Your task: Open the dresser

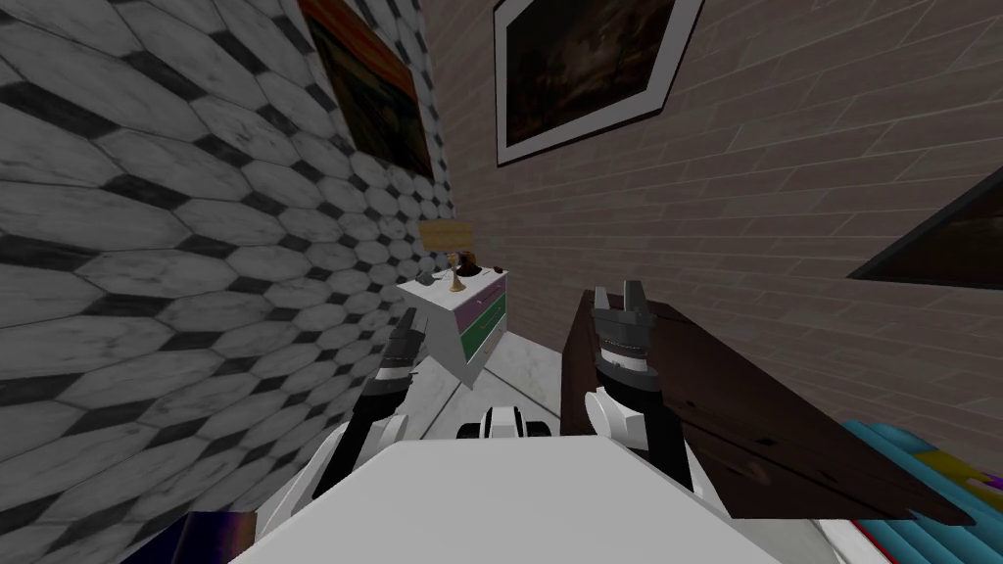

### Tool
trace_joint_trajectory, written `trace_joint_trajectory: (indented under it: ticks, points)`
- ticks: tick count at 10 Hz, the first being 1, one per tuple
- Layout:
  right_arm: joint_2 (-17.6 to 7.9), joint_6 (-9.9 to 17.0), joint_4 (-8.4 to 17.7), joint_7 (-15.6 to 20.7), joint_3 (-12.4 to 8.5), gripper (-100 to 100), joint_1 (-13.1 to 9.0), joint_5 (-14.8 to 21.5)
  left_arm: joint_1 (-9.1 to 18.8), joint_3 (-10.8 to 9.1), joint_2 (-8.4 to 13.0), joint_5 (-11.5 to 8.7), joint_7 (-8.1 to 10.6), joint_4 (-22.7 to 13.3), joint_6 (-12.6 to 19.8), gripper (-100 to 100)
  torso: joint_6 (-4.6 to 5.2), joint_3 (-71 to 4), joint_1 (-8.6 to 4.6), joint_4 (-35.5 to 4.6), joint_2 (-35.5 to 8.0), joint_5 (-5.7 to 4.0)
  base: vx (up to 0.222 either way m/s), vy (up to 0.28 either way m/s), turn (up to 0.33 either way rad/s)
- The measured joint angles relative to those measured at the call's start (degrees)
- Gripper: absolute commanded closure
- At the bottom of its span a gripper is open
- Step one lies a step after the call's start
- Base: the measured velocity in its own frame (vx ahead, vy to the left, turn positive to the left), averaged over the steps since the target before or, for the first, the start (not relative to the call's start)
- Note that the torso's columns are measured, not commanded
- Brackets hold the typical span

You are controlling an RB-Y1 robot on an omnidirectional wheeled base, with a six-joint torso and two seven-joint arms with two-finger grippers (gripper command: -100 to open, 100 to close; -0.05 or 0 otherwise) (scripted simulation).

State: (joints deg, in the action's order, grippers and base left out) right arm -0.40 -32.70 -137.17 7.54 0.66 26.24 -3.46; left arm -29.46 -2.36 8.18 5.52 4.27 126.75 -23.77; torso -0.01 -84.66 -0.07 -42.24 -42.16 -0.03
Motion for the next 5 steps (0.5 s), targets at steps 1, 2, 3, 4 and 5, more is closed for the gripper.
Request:
trace_joint_trajectory:
  ticks: [1, 2, 3, 4, 5]
  points:
    - [0.0, 0.0, 0.0, 0.0, 0.0, 0, 0.0, 0.0, -1.3, 0.4, 0.3, 0.5, 0.56, -1.0, -0.6, -100, 0.01, 0.0, 0.13, 0.0, 0.0, 0.05, 0.194, -0.002, -0.096]
    - [0.0, 0.0, 0.0, 0.0, 0.0, 0, 0.0, 0.0, -1.5, 0.61, 0.6, 0.9, 0.96, -2.1, -0.8, -100, 0.01, 0.1, 0.27, 0.0, -0.2, 0.08, 0.182, -0.022, -0.137]
    - [0.0, 0.0, 0.0, 0.0, 0.0, 0, 0.0, 0.0, -1.9, 0.54, 1.2, 1.1, 1.6, -3.2, -0.9, -100, 0.01, 0.2, 0.13, -0.1, -0.2, 0.06, 0.146, -0.043, -0.097]
    - [0.0, 0.0, 0.0, 0.0, 0.0, 0, 0.0, 0.0, -2.3, 0.54, 1.7, 1.4, 2.21, -3.7, -0.7, -100, 0.0, 0.2, -0.01, -0.1, -0.3, 0.01, 0.119, -0.042, -0.058]
    - [0.0, 0.0, 0.0, 0.0, 0.0, 0, 0.0, 0.0, -2.9, 0.72, 2.0, 1.6, 2.56, -4.4, -0.9, -100, 0.0, 0.2, -0.01, -0.1, -0.3, 0.0, 0.11, -0.036, -0.062]
